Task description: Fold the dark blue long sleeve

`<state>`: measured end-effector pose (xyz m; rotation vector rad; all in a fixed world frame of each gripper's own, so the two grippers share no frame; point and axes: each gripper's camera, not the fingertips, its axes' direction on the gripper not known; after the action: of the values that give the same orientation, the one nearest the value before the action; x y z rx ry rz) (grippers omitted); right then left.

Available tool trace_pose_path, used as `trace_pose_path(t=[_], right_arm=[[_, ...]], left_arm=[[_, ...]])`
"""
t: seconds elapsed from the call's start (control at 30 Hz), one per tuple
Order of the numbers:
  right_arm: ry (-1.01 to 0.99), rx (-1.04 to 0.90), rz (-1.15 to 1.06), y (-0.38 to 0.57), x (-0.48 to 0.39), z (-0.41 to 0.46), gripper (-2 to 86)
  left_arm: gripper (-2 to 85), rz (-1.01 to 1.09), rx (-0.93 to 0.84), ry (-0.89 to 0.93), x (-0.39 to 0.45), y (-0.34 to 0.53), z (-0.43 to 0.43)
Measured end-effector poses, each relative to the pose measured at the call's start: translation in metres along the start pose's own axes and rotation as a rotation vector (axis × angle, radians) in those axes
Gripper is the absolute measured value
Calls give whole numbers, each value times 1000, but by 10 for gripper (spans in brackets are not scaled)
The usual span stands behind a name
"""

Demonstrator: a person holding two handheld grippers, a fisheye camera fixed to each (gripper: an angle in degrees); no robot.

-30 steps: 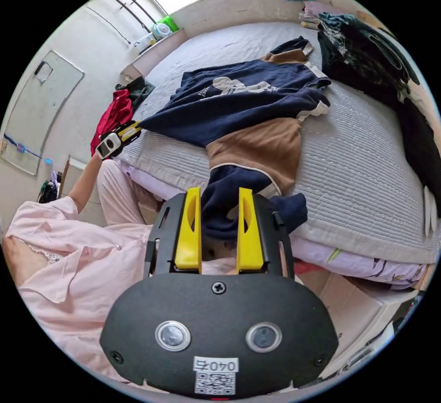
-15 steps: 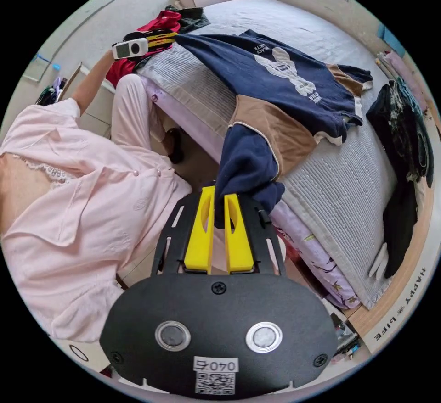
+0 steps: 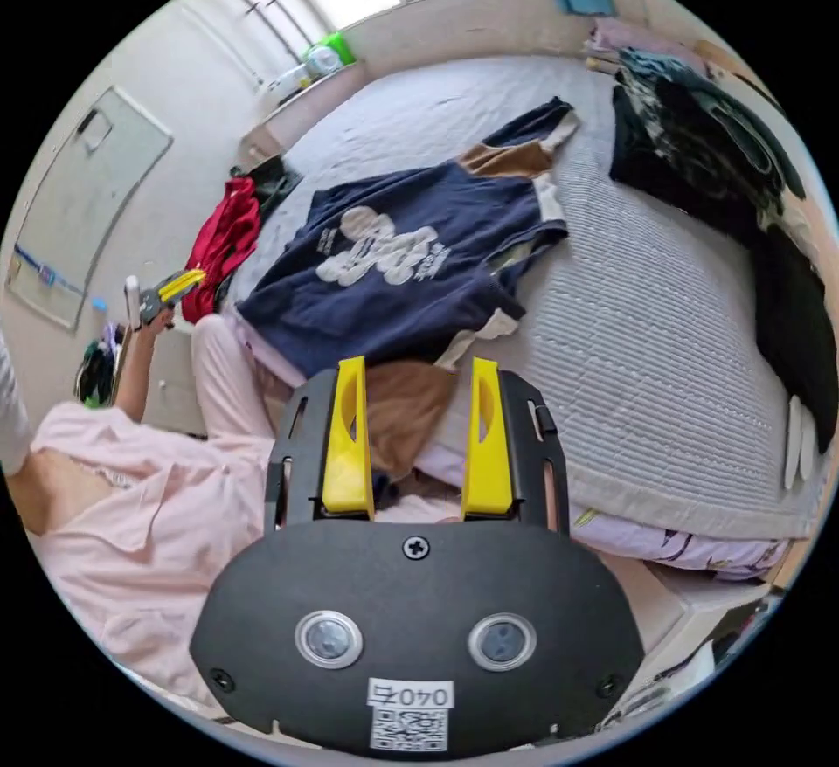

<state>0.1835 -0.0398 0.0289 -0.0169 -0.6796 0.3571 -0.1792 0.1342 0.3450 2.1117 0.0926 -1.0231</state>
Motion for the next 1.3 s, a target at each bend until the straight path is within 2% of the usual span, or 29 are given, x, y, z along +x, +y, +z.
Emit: trace_pose_path(t=[0.17,0.3,0.4,0.6,0.67,0.7,0.83,0.93,1.07,1.2,1.3], right_arm=[[-131,80,180,-83,80,19,154],[-142,106,271,-123,108,24,142],[-119,88,296,-147,119,27,150],[-54,50,336,-175,135,26,157],[-45,8,343,-183,137,32,151],[-46,-5,342,-185,137,35,150],[-103,-66,323,-194,127,56,133],[-82,-79,274,-201,107,60,31],[-34,-85,206,-223,70,53,19],[-99,-44,142,-249,39,46,18],[-41,-188,197,-261,37,78,32]], left_arm=[[33,-110,72,139,-50,-78,53],[62,-258,54,386,-86,-156,140],[73,-359,37,450,-102,-201,196],[78,-247,-87,505,-81,-262,263],[54,-175,-170,480,-63,-271,277],[34,-127,-209,412,-52,-275,282],[-7,-62,-184,289,-38,-284,269],[-13,-67,-171,229,-47,-287,260],[-15,-240,-150,161,-115,-282,253],[-14,-421,-175,195,-189,-270,260],[-14,-447,-230,298,-198,-259,284]])
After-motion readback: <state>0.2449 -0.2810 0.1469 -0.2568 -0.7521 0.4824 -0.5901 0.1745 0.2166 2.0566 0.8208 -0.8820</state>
